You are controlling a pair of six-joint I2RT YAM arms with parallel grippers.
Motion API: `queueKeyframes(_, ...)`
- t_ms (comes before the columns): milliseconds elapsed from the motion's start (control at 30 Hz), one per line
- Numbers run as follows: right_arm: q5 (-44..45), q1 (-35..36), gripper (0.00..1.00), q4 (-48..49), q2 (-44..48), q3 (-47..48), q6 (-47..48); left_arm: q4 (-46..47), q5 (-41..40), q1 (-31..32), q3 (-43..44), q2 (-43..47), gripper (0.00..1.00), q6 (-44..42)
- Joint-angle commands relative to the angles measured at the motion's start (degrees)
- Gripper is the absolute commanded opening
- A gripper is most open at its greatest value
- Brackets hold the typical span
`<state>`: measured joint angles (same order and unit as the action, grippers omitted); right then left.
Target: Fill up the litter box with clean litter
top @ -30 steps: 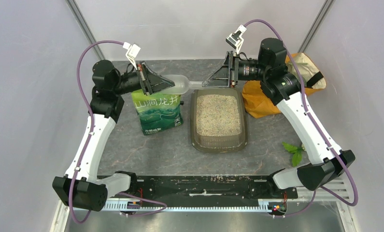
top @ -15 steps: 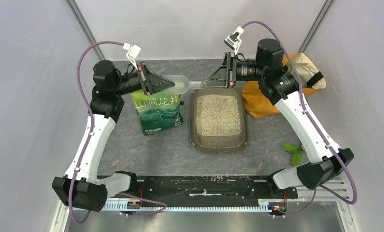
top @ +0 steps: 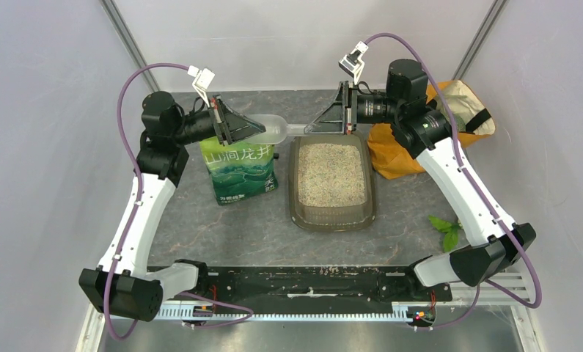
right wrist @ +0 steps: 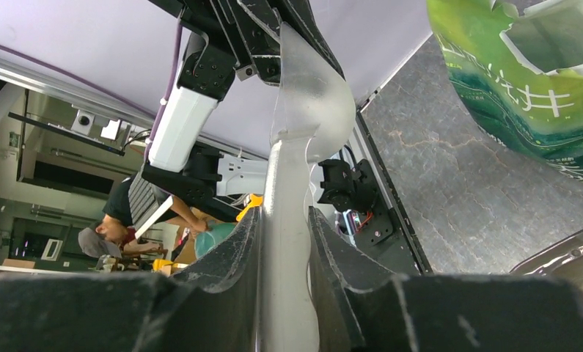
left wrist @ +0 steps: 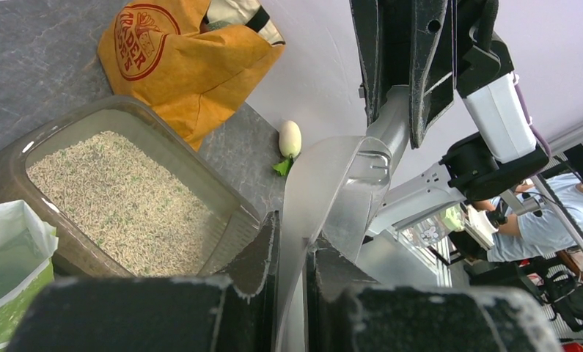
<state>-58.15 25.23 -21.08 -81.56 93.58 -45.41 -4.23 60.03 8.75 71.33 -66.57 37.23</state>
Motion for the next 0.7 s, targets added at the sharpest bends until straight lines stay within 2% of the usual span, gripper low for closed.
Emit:
queueKeyframes(0, -1.16, 0.68, 0.00, 0.48, -0.06, 2.65, -0.22, 0.02, -2.74, -0.18, 2.46, 0.33, 0.15, -3.27)
queueKeyframes(33, -0.97, 0.61, 0.00, 0.28, -0.01, 2.81, -0.06, -0.63, -2.49, -0.37, 2.89, 0.34, 0.31, -3.95)
queueKeyframes(67, -0.51, 0.49, 0.00, -0.19, 0.00, 3.03, 0.32, -2.06, -2.33, -0.74, 3.93, 0.21, 0.42, -5.65)
queueKeyframes(133, 1.03, 0.00, 0.00, -3.28, 0.00, 4.38, 2.89, -11.44, -2.28, -2.18, 8.50, -0.51, 0.60, -12.82)
queueKeyframes(200, 3.74, -1.07, 0.00, -8.51, -0.25, 6.59, 6.67, -24.71, -3.08, -4.87, 15.23, -2.19, 0.71, -24.20)
queueKeyframes(300, 7.45, -3.18, 0.00, -15.33, -1.00, 9.62, 11.47, -39.26, -5.31, -10.57, 22.89, -3.89, 0.76, -40.86)
queueKeyframes(400, 9.76, -4.11, 0.00, -19.50, -2.25, 12.11, 14.79, -44.79, -8.50, -15.28, 26.33, -4.36, 0.78, -52.76)
queueKeyframes(467, 10.83, -4.16, 0.00, -20.82, -2.72, 12.99, 16.16, -47.25, -14.10, -15.62, 27.90, -4.86, 0.84, -58.52)
queueKeyframes(567, 12.46, -4.15, 0.00, -22.87, -3.88, 14.61, 18.13, -54.12, -16.67, -15.61, 29.23, -6.06, 0.86, -70.99)
queueKeyframes(667, 13.89, -4.17, 0.00, -23.39, -5.26, 15.52, 18.32, -54.91, -19.10, -15.61, 27.31, -7.17, 0.86, -79.05)
